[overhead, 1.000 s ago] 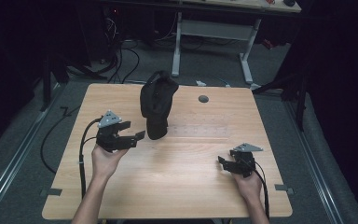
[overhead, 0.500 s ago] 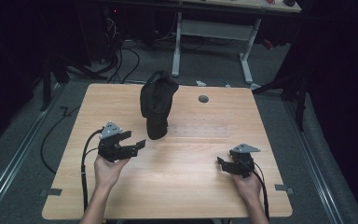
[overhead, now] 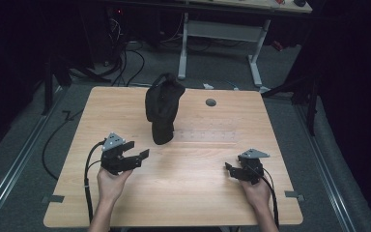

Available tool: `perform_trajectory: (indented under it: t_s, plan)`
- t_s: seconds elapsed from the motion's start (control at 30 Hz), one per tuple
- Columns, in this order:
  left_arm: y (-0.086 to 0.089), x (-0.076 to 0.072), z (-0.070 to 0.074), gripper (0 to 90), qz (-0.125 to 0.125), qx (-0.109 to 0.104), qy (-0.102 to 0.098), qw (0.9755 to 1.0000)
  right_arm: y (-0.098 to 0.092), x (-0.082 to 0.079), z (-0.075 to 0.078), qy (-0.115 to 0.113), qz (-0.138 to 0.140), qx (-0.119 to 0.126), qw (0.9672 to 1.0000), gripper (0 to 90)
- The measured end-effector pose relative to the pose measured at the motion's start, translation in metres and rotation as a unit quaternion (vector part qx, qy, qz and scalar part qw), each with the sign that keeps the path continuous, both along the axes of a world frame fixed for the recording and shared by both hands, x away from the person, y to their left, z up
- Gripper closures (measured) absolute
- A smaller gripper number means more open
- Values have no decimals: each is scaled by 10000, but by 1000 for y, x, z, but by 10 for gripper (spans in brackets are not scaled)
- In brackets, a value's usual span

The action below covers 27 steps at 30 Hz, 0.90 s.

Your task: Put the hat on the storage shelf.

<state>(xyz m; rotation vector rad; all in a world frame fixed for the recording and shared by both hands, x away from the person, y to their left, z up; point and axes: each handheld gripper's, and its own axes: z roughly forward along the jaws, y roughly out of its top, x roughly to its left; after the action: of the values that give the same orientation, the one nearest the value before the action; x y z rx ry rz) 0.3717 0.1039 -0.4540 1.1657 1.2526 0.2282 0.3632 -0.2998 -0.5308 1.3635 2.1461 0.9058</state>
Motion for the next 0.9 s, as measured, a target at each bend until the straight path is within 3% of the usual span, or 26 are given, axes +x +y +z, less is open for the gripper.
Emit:
perform_trajectory:
  t_s: [0.23, 0.47, 0.57, 0.9]
  plan:
    - [0, -9, -13, 302, 49, -23, 45, 10000, 0, 0, 0, 2, -6, 5, 10000, 349]
    - [-2, -8, -43, 296, 228, 320, 193, 9990, 0, 0, 0, 1, -10, 1, 10000, 348]
    - [-1, -8, -53, 295, 288, 371, 282, 9985, 0, 0, 0, 3, -9, 3, 10000, 348]
    - [-2, -5, -66, 300, 436, 630, 196, 9969, 0, 0, 0, 2, -10, 2, 10000, 348]
